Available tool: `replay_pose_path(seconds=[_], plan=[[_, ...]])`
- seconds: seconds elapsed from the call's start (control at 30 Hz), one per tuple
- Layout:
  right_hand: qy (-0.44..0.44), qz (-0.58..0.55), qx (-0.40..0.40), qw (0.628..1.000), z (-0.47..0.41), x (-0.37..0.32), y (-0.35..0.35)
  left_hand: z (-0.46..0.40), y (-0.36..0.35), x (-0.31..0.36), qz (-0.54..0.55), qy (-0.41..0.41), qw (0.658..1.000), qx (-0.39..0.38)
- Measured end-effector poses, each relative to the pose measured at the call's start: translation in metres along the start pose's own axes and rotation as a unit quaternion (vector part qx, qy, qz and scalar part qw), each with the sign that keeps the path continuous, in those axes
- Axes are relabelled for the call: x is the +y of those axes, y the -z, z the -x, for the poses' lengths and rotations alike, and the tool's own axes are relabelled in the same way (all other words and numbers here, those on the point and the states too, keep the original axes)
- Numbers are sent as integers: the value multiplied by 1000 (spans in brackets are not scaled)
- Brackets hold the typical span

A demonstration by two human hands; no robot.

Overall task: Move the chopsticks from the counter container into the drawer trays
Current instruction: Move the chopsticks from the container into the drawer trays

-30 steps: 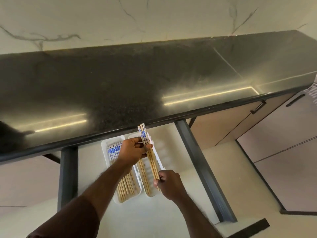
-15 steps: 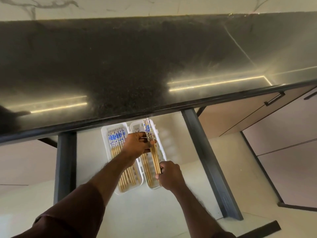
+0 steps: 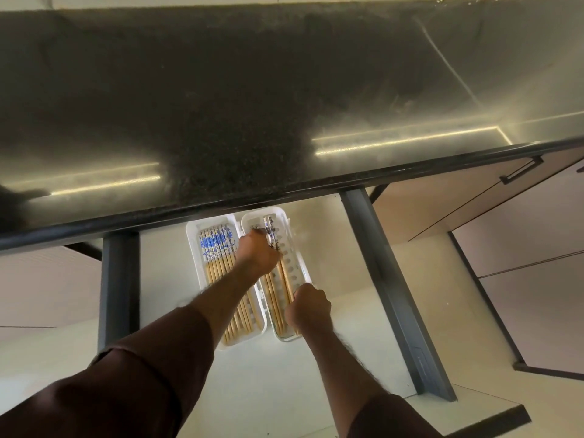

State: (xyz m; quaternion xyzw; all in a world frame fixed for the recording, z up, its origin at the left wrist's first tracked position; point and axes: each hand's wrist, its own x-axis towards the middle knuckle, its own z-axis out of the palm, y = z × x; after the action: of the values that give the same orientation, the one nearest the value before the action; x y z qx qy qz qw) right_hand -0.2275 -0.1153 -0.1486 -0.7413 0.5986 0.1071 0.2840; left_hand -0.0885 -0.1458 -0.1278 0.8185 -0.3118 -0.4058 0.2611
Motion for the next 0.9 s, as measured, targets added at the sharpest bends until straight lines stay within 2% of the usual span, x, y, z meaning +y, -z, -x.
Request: replay_pose_path(seconds=[0.1,0.23,0.5,0.57,0.77,0.9], plan=[[-11,-5,2,1000,0,-2,-3,1,-1,3,-140,-79,987,17],[-6,-2,5,1000,2,-4,-7,7,-10,-2,-264,-170,949,17],[2,8,23,1000,3,-3,-9,6,-27,-18,-439,-238,866,-17],[-2,1,24,1000,4,-2,-10,6,-30,-20,-455,-252,854,-10],[-9,-10,32,999,3,-4,-7,3,-34,-25,-460,-258,850,-22],[19,51,139,989,10,-9,-5,2,-34,-27,-485,-266,833,-25]])
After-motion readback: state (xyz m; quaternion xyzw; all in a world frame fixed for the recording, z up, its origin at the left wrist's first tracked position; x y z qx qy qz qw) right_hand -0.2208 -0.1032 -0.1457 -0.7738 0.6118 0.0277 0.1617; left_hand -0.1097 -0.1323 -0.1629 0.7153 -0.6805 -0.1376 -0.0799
